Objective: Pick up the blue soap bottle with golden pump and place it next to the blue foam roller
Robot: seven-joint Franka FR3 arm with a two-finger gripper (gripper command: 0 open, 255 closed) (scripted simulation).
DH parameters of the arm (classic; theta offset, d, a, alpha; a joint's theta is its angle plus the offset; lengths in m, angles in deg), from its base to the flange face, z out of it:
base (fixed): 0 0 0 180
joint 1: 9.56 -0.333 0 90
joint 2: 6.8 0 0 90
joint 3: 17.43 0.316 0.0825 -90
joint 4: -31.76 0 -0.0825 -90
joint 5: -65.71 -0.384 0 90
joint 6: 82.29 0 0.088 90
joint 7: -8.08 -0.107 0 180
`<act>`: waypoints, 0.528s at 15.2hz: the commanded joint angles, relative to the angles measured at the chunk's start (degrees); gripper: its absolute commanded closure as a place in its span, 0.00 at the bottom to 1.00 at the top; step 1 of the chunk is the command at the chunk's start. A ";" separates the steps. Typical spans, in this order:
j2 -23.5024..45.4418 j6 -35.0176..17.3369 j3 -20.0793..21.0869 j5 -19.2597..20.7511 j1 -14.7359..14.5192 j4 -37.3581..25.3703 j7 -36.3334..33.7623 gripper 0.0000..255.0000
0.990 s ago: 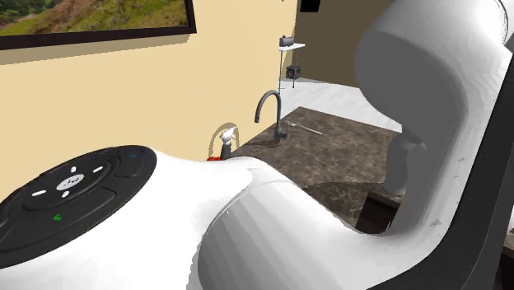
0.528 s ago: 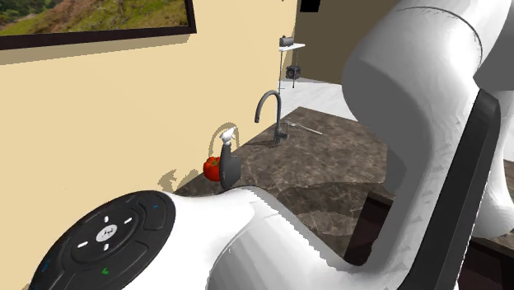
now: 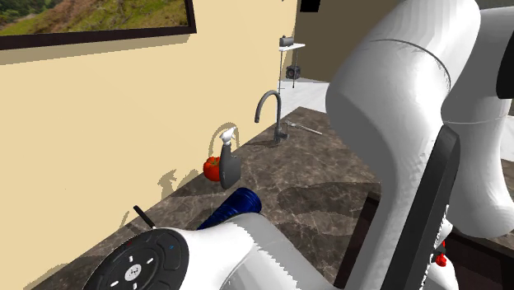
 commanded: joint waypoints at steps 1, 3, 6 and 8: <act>1.07 -1.42 -0.47 0.84 -0.37 0.49 -0.39 1.00; 2.04 -2.66 -0.92 1.60 -0.75 0.92 -0.77 1.00; 3.55 -4.49 -1.66 2.77 -1.35 1.47 -1.37 1.00; 4.58 -5.68 -2.19 3.57 -1.78 1.77 -1.78 1.00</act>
